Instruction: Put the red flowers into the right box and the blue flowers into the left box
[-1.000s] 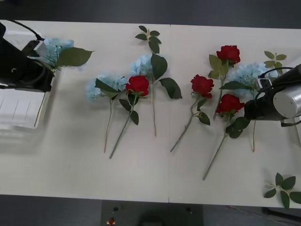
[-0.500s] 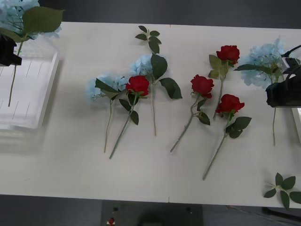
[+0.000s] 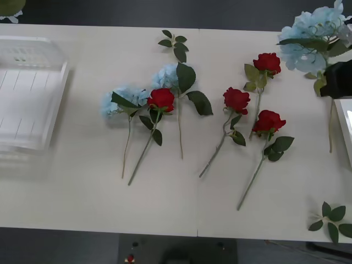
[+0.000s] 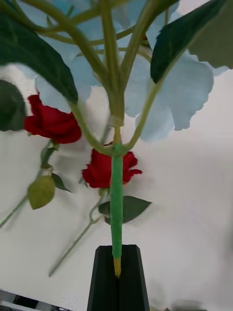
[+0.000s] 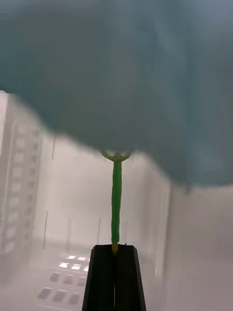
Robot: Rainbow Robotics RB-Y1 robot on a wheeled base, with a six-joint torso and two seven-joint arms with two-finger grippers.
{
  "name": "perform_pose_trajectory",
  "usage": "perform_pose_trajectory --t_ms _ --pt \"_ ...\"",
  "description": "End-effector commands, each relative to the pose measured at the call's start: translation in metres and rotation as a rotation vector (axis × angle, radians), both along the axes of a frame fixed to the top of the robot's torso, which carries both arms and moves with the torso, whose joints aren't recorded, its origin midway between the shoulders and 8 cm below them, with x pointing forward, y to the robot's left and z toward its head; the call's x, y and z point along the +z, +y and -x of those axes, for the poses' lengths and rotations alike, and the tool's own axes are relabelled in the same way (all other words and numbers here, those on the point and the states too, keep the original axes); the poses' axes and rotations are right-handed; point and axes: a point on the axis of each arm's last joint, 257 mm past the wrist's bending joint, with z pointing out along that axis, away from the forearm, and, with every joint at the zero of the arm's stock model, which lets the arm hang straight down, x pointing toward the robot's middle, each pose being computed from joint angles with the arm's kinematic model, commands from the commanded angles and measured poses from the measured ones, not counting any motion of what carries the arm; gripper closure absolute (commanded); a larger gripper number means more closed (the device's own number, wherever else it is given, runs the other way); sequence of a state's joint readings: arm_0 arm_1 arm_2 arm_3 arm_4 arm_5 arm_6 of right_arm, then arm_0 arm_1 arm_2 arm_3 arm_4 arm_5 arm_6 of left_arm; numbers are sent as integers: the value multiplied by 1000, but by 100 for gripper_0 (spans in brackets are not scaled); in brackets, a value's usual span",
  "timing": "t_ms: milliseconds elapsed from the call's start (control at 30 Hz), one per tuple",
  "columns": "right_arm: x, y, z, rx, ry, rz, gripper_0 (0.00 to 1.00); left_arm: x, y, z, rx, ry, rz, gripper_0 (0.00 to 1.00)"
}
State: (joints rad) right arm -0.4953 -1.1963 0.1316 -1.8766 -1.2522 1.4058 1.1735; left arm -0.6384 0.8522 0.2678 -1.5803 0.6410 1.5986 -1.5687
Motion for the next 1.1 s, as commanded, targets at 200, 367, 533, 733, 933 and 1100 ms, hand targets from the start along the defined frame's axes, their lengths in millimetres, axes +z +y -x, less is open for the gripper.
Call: perform_pose_trajectory --t_ms 200,367,533,733,933,1100 --pt "19 21 30 162 -58 12 100 -8 46 -28 43 -45 -73 100" --pt "32 50 35 219 -139 -64 100 -45 44 -33 69 -9 61 100" --pt "54 79 33 271 -234 -137 100 -76 48 -45 81 -19 87 100" --pt "71 117 27 327 -341 -244 100 -85 49 -60 110 -74 65 100" --pt "71 148 25 383 -408 -311 100 -89 51 -64 134 -89 56 100" --pt "75 186 16 454 -444 -348 100 -77 71 -68 150 -129 -38 100"
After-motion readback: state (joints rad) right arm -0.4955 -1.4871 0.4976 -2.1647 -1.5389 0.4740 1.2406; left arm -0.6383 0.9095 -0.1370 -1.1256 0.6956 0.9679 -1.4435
